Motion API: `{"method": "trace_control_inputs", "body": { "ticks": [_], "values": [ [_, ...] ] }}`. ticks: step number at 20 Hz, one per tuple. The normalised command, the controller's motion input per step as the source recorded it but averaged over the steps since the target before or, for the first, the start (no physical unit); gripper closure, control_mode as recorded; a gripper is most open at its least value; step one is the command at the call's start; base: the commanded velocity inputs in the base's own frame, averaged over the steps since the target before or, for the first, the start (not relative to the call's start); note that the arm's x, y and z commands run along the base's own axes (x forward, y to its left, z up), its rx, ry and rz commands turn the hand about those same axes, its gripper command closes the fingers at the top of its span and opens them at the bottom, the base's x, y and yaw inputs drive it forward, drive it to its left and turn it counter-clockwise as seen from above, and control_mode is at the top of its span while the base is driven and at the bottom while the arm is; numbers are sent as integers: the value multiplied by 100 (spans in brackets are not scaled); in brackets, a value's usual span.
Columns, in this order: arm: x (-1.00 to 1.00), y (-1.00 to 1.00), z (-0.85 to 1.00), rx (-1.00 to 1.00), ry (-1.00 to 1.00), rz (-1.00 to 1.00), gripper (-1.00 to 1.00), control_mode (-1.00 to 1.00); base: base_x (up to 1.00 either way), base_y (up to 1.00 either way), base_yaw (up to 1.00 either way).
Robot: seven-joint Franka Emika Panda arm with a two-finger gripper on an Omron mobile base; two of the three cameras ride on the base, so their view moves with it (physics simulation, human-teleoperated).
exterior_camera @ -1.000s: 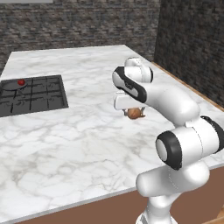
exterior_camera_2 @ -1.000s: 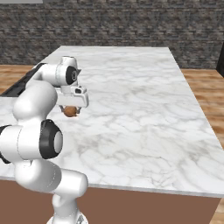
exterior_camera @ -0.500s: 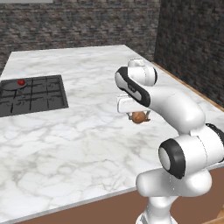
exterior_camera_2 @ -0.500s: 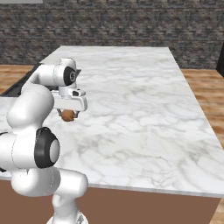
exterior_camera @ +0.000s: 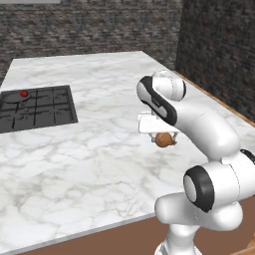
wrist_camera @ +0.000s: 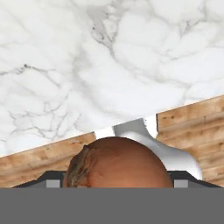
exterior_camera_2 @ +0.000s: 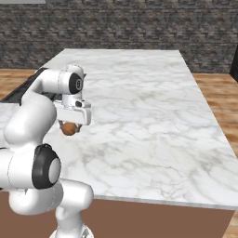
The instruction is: Place the pan on the front left burner on the stove. Then place the tomato and the onion in the pan and turn on the front left burner.
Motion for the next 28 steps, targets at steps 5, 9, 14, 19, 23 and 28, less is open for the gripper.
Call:
{"method": "trace_control_inputs", "body": {
  "ticks": [5,9,14,19,23,28],
  "values": [
    [-49,0,0,-2,2,-4,100,-100,0,0,0],
    [-21,0,4,-3,0,0,100,100,-25,0,0],
    [0,0,0,0,0,0,100,100,-70,0,0],
    [0,0,0,0,0,0,100,100,-99,0,0],
    [0,0,0,0,0,0,100,100,-73,25,0],
    [0,0,0,0,0,0,100,100,-10,94,0]
  ]
}}
